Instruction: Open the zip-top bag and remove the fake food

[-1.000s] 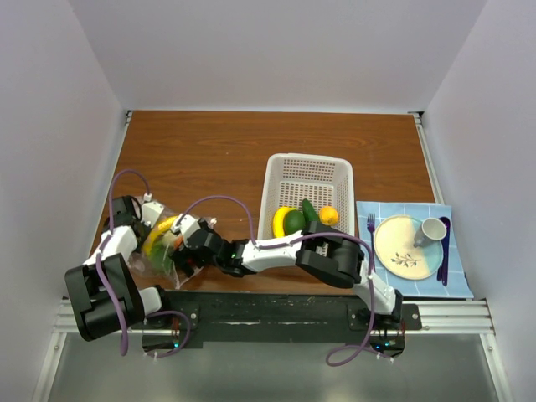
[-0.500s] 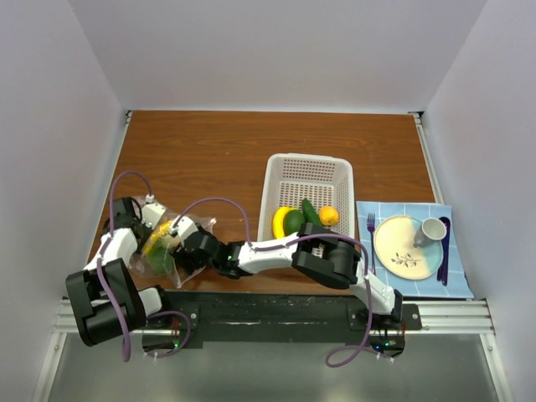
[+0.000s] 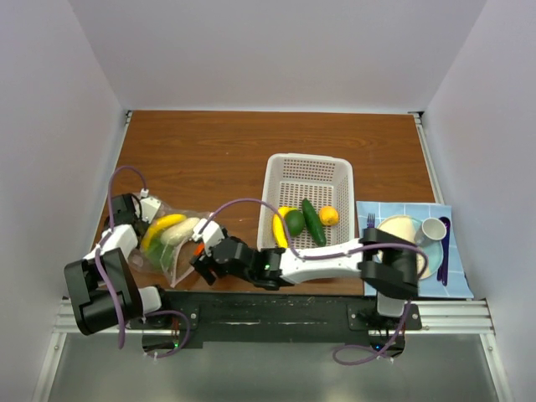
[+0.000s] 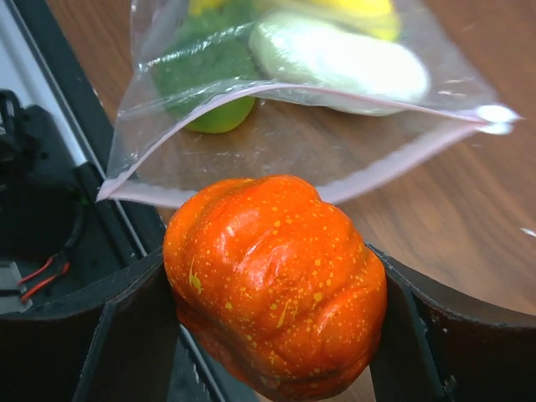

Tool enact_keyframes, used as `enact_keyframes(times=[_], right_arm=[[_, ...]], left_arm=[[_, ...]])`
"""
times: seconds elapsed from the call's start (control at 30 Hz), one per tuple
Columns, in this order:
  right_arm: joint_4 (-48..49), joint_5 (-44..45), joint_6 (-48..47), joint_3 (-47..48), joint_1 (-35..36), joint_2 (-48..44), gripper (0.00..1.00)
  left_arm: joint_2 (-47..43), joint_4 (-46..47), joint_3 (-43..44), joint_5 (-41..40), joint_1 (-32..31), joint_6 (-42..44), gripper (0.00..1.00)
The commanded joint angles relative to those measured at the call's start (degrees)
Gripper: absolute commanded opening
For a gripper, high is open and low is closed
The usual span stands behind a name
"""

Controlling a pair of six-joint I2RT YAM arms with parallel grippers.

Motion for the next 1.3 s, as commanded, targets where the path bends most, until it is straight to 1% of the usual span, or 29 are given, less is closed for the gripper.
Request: enact_keyframes(times=[0.0,0.03,0.07,0.1,0.13,0.17,0.2,0.27,0.3,0.33,0.37,0.4,0.47,0.5,0.63,0.7,0.8,0.83,0.9,0.93,0.97,1.03,1.07,1.13,1.17,1.27], right_arm=[[-4.4,8.4,-0.6,-3.4,-1.9,-11.2,0.2],[-6.1,11.7,0.4,-3.4,-3.1,-14.1,0.18],[-8.2,12.3,1.6,-3.2,-7.0,-15.1,0.18],[-12.1,12.7,2.9,-2.9,-9.4,-16.1,0.18],[-14.4,13.7,5.3,-2.8,-11.7,-16.8,0.16],[-16.4,15.9,6.1,-2.7,-15.6,-17.4,0.16],[-20.6,16.8,7.1,-2.5,-17.4,-17.5,0.16],[-24.3,18.7,10.0,-2.5,-21.3,-17.1,0.16],[-26.7,18.6,10.7,-2.6,-22.3,-16.9,0.18],[-27.4,18.5,11.7,-2.7,-23.1,-16.6,0.31],[-28.0,17.9,11.7,-3.4,-24.2,-16.2,0.47],[-28.1,17.7,11.9,-3.5,-24.7,-16.0,0.71],[-29.2,17.0,12.7,-3.4,-25.9,-15.1,0.86],[-29.5,17.4,12.8,-2.6,-26.0,-14.7,0.99],[-29.6,17.6,9.6,-0.1,-26.0,-15.0,0.99],[-31.4,16.7,8.8,2.6,-25.3,-15.2,0.99],[-28.2,17.0,5.3,3.1,-19.0,-16.3,0.99],[-27.6,18.1,3.7,3.2,-14.5,-15.5,0.99],[-25.9,17.6,2.7,3.9,-10.5,-13.8,0.99],[-24.9,16.8,2.1,3.8,-6.8,-12.2,0.99],[-21.2,16.3,1.6,3.0,-5.2,-11.1,0.99],[-17.3,14.8,1.0,2.4,-2.2,-9.1,0.99],[-15.1,13.5,1.0,2.9,-1.6,-5.9,0.98],[-13.1,11.8,0.9,3.8,-1.1,-2.9,0.96],[-9.8,11.1,0.5,4.0,-1.1,-0.5,0.96],[-5.4,8.6,-0.6,5.6,-1.1,3.0,0.95]], left_arm=[[2.4,-1.2,-0.6,-2.6,-0.2,-2.1,0.0],[2.5,-2.1,-0.3,-2.2,-0.2,-2.4,0.0],[2.4,-2.5,-0.3,-2.1,-0.2,-2.9,0.0],[2.2,-2.9,-0.4,-1.8,-0.1,-3.1,0.0],[2.2,-4.2,-0.3,-1.4,-0.2,-3.2,0.0],[2.1,-5.0,-0.2,-1.0,-0.1,-3.6,0.0],[1.8,-5.8,0.0,0.3,-0.1,-3.8,0.0],[1.2,-7.8,0.6,1.7,-0.1,-4.5,0.0],[0.9,-8.5,1.1,3.3,-0.1,-4.8,0.0],[0.8,-9.6,1.6,4.0,-0.1,-5.2,0.0],[0.8,-10.0,1.9,4.7,-0.1,-5.8,0.0],[0.9,-10.6,2.7,6.0,-0.1,-6.0,0.0],[1.4,-11.9,3.4,6.9,-0.1,-6.5,0.0],[1.7,-12.0,3.7,6.9,-0.2,-6.5,0.0],[1.8,-12.0,3.3,6.9,-0.1,-5.9,0.0],[2.2,-12.1,3.6,6.5,-0.1,-5.3,0.0],[2.6,-13.8,5.2,6.9,-0.1,-4.9,0.0],[2.6,-14.6,5.7,7.2,-0.1,-4.8,0.0],[2.5,-16.5,7.3,8.5,-0.1,-4.7,0.0],[2.6,-17.1,7.9,9.1,-0.1,-4.9,0.0],[2.8,-17.8,8.4,9.8,-0.1,-5.0,0.0],[3.3,-19.0,9.4,11.8,-0.1,-5.7,0.0],[3.7,-19.3,9.6,12.2,-0.2,-6.0,0.0],[4.0,-20.1,10.0,13.4,-0.2,-6.6,0.0],[4.1,-20.3,10.1,13.6,-0.2,-6.6,0.0],[4.0,-21.5,10.6,14.4,-0.2,-6.5,0.0]])
